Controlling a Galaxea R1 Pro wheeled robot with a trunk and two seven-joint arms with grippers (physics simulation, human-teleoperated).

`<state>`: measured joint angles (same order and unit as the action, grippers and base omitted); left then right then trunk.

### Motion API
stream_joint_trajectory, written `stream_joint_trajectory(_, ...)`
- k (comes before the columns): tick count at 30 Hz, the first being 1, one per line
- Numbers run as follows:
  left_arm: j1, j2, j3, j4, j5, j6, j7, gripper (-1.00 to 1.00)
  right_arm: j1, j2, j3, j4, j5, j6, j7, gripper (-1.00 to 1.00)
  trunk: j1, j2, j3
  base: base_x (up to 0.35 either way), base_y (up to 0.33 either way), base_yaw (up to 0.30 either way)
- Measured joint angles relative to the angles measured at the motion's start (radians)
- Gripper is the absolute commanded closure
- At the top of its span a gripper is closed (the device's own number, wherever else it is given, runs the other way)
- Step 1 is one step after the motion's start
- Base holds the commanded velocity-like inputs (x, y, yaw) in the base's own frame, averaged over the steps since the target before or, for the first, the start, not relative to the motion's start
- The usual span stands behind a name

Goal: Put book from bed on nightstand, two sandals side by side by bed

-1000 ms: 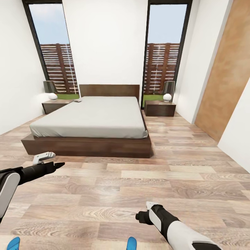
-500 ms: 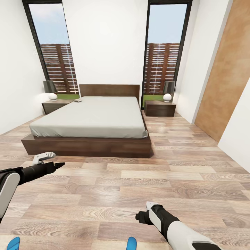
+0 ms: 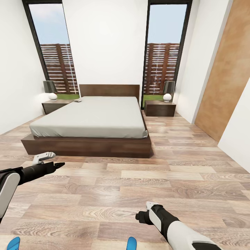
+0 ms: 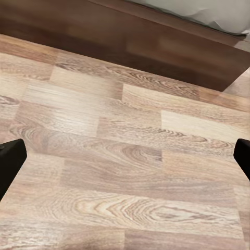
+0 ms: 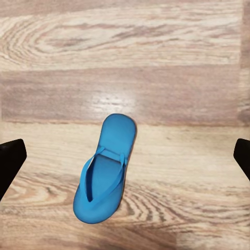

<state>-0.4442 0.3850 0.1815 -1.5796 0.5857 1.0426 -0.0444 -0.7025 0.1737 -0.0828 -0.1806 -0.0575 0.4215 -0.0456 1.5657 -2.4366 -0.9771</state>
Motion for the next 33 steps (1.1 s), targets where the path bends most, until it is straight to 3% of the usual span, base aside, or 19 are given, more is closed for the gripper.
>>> stream_joint_trajectory(18,0.000,0.000,0.000,0.000,0.000,0.000,0.000,-1.00,0.000,0.000,0.001,-0.001,-0.004,0.000,0.021,-1.00,0.000,0.000,-0.018,0.000,0.000,0.000)
stream_joint_trajectory(33,0.000,0.000,0.000,0.000,-0.001,0.000,0.000,-1.00,0.000,0.000,0.001,-0.010,-0.120,0.008,0.033,-1.00,0.000,0.000,-0.025,0.000,0.000,0.000)
